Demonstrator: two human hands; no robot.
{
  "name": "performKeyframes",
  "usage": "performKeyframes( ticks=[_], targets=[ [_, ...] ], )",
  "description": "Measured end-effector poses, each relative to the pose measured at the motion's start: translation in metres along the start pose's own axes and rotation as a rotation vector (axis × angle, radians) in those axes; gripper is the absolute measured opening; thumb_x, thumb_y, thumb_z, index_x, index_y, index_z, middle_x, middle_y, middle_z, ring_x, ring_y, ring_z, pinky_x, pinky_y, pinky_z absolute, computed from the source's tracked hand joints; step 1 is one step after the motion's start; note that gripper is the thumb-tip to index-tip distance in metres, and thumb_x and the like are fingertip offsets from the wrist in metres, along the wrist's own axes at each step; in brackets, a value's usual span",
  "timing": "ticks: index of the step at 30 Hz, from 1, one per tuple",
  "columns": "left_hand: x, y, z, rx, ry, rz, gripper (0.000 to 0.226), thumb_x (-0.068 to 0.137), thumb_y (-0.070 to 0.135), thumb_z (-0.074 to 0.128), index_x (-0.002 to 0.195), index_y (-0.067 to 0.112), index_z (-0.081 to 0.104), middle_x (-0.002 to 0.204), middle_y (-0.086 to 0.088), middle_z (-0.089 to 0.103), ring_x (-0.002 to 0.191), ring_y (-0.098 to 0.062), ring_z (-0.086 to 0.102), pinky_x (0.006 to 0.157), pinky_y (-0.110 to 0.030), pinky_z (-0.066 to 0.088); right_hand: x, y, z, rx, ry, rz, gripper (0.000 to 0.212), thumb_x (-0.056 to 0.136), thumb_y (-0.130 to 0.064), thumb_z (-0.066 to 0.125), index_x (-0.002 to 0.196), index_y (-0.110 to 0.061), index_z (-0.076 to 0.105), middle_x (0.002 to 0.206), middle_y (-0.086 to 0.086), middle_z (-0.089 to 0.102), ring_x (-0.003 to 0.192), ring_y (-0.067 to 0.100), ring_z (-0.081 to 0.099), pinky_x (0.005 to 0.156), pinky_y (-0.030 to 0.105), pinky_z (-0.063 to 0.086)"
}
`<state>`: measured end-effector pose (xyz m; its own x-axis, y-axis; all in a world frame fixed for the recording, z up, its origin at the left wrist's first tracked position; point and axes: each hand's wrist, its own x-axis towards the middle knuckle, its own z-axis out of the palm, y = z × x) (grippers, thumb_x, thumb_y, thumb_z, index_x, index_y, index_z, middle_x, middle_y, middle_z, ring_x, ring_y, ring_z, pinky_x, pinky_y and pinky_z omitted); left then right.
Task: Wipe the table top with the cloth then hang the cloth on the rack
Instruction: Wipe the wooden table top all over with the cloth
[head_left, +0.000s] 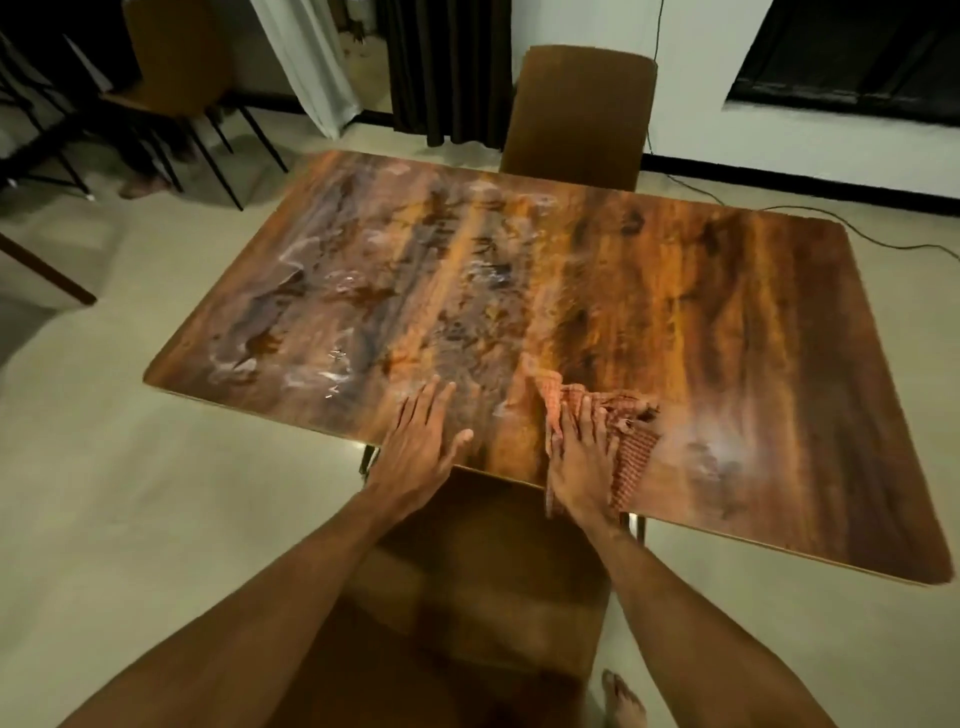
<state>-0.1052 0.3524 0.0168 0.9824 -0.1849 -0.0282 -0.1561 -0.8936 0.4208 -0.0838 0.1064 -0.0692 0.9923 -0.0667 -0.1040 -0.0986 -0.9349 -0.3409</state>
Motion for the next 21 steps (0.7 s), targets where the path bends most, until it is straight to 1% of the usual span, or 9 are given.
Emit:
performKeyframes(
  ticks=[3, 4, 6, 8, 11, 13, 15, 18, 21],
  targets=[
    [-0.013, -0.059, -0.021, -0.022, 0.002, 0.016, 0.085, 0.096, 0.070, 0.009, 0.160, 0.014, 0.016, 0.167, -0.010, 0.016, 0.155, -0.023, 0.008, 0.125, -0.038, -0.007, -0.001, -0.103, 0.039, -0.016, -0.111, -0.231, 0.061, 0.106, -0.037, 0.038, 0.164, -0.029, 0.018, 0.173, 0.003, 0.005, 0.159, 0.026, 0.001, 0.126, 0.056, 0.009],
    [-0.018, -0.080, -0.026, -0.031, -0.001, 0.017, 0.086, 0.095, 0.070, 0.009, 0.159, 0.013, 0.018, 0.167, -0.010, 0.017, 0.155, -0.023, 0.009, 0.124, -0.035, -0.010, -0.002, -0.129, 0.050, -0.037, -0.150, -0.305, 0.062, 0.107, -0.037, 0.040, 0.164, -0.031, 0.016, 0.173, 0.001, 0.003, 0.159, 0.024, -0.001, 0.127, 0.055, 0.007],
    [-0.027, -0.112, -0.032, -0.047, -0.010, 0.008, 0.088, 0.094, 0.072, 0.007, 0.159, 0.015, 0.019, 0.167, -0.010, 0.018, 0.155, -0.023, 0.009, 0.124, -0.033, -0.010, 0.000, -0.143, 0.056, -0.058, -0.173, -0.358, 0.060, 0.106, -0.046, 0.031, 0.163, -0.034, 0.018, 0.173, -0.003, 0.003, 0.158, 0.021, 0.000, 0.127, 0.052, 0.002],
    [-0.033, -0.142, -0.039, -0.070, -0.021, 0.001, 0.084, 0.095, 0.070, 0.011, 0.159, 0.016, 0.020, 0.167, -0.009, 0.017, 0.155, -0.023, 0.009, 0.124, -0.034, -0.008, 0.002, -0.125, 0.050, -0.050, -0.102, -0.222, 0.059, 0.105, -0.050, 0.020, 0.163, -0.036, 0.018, 0.173, -0.004, 0.004, 0.158, 0.022, 0.003, 0.127, 0.051, 0.001],
    [-0.036, -0.183, -0.052, -0.090, 0.008, -0.025, 0.081, 0.097, 0.066, 0.016, 0.159, 0.015, 0.021, 0.167, -0.009, 0.019, 0.155, -0.022, 0.011, 0.126, -0.038, -0.002, 0.002, -0.105, 0.039, 0.020, -0.012, 0.153, 0.059, 0.110, -0.041, 0.031, 0.164, -0.032, 0.011, 0.173, 0.002, 0.002, 0.159, 0.028, -0.001, 0.126, 0.058, 0.001],
    [-0.037, -0.203, -0.059, -0.097, 0.014, -0.032, 0.081, 0.097, 0.066, 0.017, 0.159, 0.014, 0.021, 0.167, -0.009, 0.019, 0.155, -0.022, 0.011, 0.126, -0.037, -0.002, 0.006, -0.137, 0.045, 0.020, -0.011, 0.256, 0.063, 0.109, -0.040, 0.034, 0.165, -0.025, 0.009, 0.173, 0.007, -0.001, 0.158, 0.031, -0.004, 0.125, 0.058, 0.000],
    [-0.034, -0.219, -0.066, -0.102, 0.003, -0.038, 0.084, 0.096, 0.069, 0.014, 0.159, 0.013, 0.019, 0.167, -0.009, 0.017, 0.155, -0.022, 0.010, 0.124, -0.034, -0.007, 0.012, -0.194, 0.066, 0.021, -0.022, 0.105, 0.063, 0.108, -0.045, 0.028, 0.165, -0.024, 0.011, 0.173, 0.005, -0.002, 0.158, 0.029, -0.004, 0.126, 0.058, 0.001],
    [-0.027, -0.236, -0.075, -0.085, -0.017, -0.025, 0.090, 0.093, 0.074, 0.009, 0.159, 0.013, 0.021, 0.167, -0.010, 0.018, 0.155, -0.024, 0.011, 0.123, -0.033, -0.008, 0.018, -0.257, 0.092, 0.007, -0.064, -0.203, 0.065, 0.103, -0.053, 0.012, 0.163, -0.029, 0.022, 0.172, -0.002, 0.009, 0.159, 0.022, 0.005, 0.127, 0.054, 0.005],
    [-0.017, -0.247, -0.085, -0.069, -0.010, -0.028, 0.082, 0.095, 0.066, 0.017, 0.158, 0.013, 0.023, 0.166, -0.011, 0.020, 0.155, -0.025, 0.013, 0.123, -0.035, -0.006, 0.031, -0.243, 0.088, -0.014, -0.102, -0.262, 0.060, 0.106, -0.056, 0.019, 0.162, -0.037, 0.020, 0.172, -0.009, 0.003, 0.157, 0.016, 0.003, 0.128, 0.050, 0.004]
  ],
)
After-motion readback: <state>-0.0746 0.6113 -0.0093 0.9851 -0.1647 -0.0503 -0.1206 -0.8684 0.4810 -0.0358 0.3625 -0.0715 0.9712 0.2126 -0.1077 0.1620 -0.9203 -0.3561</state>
